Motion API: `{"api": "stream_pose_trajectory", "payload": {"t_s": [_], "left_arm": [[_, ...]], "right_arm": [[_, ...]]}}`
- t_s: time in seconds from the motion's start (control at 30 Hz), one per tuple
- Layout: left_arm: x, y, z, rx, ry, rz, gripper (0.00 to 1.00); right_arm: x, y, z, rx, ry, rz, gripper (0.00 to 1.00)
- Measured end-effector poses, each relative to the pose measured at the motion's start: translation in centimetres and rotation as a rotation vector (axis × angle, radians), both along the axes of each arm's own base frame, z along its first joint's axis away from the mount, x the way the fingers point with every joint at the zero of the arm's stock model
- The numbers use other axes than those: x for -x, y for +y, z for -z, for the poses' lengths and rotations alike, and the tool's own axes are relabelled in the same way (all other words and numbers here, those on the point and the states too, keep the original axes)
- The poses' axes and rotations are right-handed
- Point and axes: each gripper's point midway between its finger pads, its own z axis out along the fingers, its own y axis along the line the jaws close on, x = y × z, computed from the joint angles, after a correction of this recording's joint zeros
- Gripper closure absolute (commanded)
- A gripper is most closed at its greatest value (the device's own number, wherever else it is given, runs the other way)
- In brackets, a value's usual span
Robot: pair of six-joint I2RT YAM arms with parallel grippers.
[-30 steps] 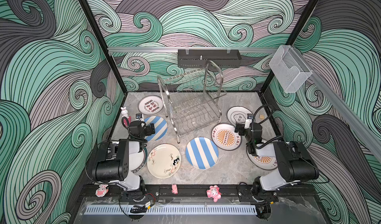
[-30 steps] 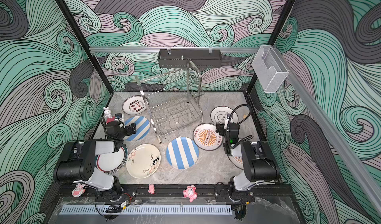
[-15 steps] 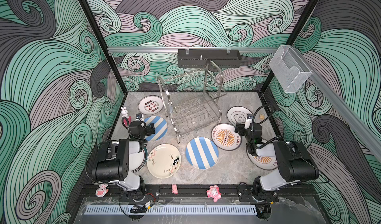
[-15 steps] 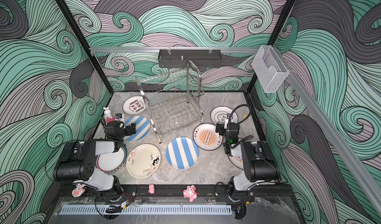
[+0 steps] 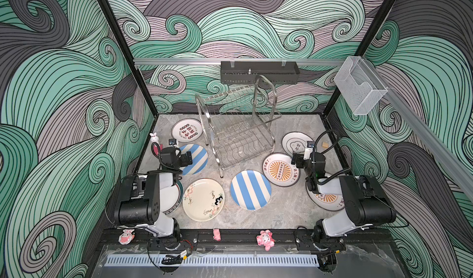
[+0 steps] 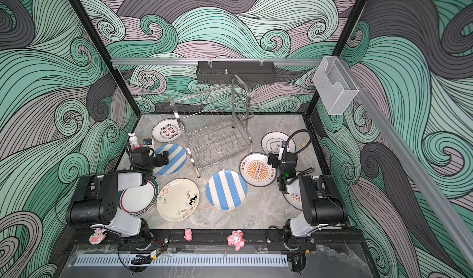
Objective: Load the plates into the dish rack
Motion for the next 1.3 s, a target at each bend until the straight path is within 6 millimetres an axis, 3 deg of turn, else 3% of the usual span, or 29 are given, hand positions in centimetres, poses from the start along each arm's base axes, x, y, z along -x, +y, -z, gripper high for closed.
{"api": "stream_pose_trajectory", "payload": {"t_s": [0.07, 0.13, 0.27, 0.33, 0.43, 0.57, 0.73, 0.97, 1.07, 1.3], "left_arm": [[-0.7, 0.0, -2.3, -0.012, -0.030, -0.016, 0.01], [-0.4, -1.0, -4.6, -0.021, -0.070, -0.012, 0.01], [0.9, -4.6, -8.4, -0.017, -0.123, 0.040, 0.02], [1.7, -5.9, -9.7, 0.006, -0.114, 0.050, 0.01], [3.2, -6.3, -12.7, 0.056, -0.128, 0.034, 0.02], [6.4, -6.6, -15.8, 0.141, -0.162, 0.034, 0.01], [10.0, -8.0, -15.0, 0.259, -0.088, 0.078, 0.01], [15.4, -12.2, -9.1, 0.430, 0.118, 0.175, 0.01], [17.1, -13.6, -7.2, 0.440, 0.198, 0.214, 0.01], [19.2, -15.9, -5.5, 0.448, 0.273, 0.293, 0.01]], "right_arm": [[0.0, -0.1, -0.6, 0.001, 0.019, 0.008, 0.01], [-0.4, 0.0, -2.9, -0.006, 0.012, 0.001, 0.01], [-1.6, 1.9, -10.8, -0.099, -0.074, -0.079, 0.01], [-1.1, 3.3, -14.2, -0.157, -0.104, -0.139, 0.02], [1.2, 5.5, -16.6, -0.232, -0.081, -0.230, 0.02], [5.5, 8.4, -17.2, -0.361, -0.017, -0.328, 0.03], [10.6, 11.3, -15.4, -0.550, 0.105, -0.424, 0.06], [18.0, 14.1, -10.4, -0.724, 0.315, -0.489, 0.09], [19.9, 14.8, -7.6, -0.778, 0.421, -0.484, 0.11], [23.4, 16.2, -1.3, -0.848, 0.638, -0.441, 0.17]]}}
